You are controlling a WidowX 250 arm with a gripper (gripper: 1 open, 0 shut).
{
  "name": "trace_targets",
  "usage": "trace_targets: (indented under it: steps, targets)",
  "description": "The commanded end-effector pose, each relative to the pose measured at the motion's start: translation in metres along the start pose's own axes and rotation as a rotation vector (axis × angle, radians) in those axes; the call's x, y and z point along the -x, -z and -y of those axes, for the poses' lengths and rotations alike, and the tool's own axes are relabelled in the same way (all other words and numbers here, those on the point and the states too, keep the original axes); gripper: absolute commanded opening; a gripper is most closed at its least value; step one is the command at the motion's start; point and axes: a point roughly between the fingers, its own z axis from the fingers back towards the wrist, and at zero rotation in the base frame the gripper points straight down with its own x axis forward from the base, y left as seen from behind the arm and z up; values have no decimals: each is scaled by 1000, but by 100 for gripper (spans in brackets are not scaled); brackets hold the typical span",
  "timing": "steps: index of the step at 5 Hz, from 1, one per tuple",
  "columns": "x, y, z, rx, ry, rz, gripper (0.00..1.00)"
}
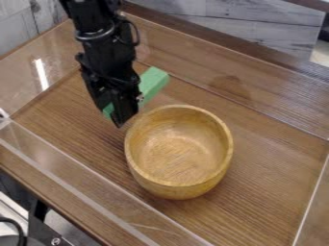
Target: Remove the green block from inside the brown bowl and put it on the table
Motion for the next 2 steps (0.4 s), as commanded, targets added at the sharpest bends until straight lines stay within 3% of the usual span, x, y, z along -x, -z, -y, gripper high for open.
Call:
trace_targets:
  steps: [1, 2]
  targets:
    - [-10, -10, -10, -25, -6, 38, 0]
    - [-11, -9, -15, -26, -12, 35, 0]
